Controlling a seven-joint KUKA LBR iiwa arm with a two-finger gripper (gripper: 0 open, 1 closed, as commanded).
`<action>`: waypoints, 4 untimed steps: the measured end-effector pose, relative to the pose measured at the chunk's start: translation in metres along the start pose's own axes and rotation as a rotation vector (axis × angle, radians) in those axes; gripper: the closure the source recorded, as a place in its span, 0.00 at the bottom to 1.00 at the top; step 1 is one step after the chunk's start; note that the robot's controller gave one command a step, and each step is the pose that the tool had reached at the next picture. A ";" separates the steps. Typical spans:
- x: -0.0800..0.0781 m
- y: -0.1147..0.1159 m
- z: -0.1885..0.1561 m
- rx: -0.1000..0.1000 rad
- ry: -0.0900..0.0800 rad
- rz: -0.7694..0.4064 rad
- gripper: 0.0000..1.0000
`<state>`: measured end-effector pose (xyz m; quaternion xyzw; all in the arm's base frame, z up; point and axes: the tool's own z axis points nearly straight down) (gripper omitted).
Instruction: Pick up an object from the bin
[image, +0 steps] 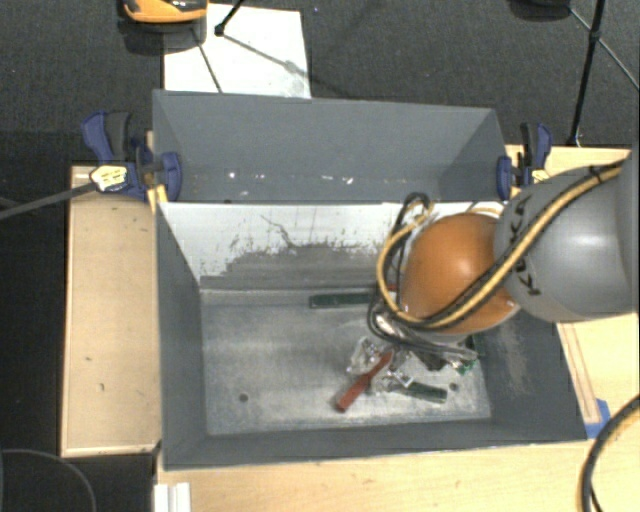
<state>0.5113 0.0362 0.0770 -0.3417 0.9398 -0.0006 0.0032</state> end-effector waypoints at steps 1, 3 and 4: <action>0.001 0.001 -0.010 -0.005 0.007 0.001 1.00; 0.000 0.000 -0.040 -0.001 0.001 0.004 1.00; 0.000 0.000 -0.046 -0.001 0.001 0.005 1.00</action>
Offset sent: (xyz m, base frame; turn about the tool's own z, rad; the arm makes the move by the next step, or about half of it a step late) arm 0.0000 0.0000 0.0268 0.0000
